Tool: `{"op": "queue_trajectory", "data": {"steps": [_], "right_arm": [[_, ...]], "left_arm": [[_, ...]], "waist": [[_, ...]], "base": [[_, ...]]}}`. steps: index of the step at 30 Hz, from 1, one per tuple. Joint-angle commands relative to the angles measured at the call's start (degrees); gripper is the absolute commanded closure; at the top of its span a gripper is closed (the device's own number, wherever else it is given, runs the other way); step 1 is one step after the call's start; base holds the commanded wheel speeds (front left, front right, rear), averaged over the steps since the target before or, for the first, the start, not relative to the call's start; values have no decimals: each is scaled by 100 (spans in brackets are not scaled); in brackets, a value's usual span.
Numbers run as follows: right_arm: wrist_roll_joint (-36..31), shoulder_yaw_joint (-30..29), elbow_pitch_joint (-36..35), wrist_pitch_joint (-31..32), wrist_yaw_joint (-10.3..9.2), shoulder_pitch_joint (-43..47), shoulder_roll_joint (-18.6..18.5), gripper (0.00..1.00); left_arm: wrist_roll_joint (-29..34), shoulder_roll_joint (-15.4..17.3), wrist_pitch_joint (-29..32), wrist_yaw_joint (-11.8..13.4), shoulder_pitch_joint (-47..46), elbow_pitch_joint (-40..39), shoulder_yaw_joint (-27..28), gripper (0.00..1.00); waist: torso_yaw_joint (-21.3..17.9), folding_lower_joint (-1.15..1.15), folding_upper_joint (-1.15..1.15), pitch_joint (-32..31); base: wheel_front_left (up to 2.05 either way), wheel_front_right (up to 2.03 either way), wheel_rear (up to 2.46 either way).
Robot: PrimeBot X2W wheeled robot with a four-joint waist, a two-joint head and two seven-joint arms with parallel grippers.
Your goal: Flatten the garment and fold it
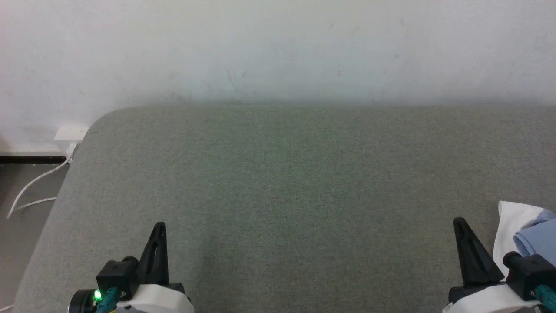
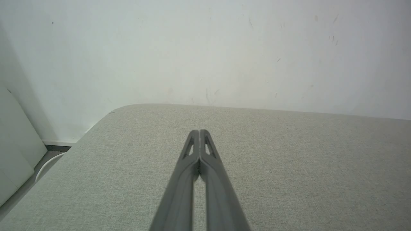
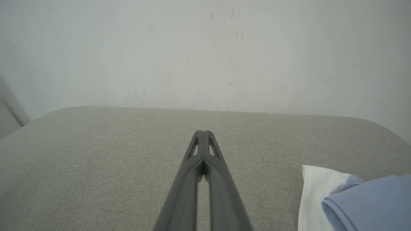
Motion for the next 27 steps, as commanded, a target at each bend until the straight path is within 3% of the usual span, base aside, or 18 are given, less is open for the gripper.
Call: {"op": "queue_trajectory", "data": {"steps": [1,27], "right_arm": [[-47,23,28,23,-1,-99,4,100],[-172,90,151,143,-4,-315,8,100]], "left_arm": [[86,-30,47,-34,-38,-47,27,100],[326,-140,339,-94,-110,-191,113,100]], "waist": [[-2,0,0,1],[-27,0,0,13]], "base": [[0,0,0],[0,0,0]]}}
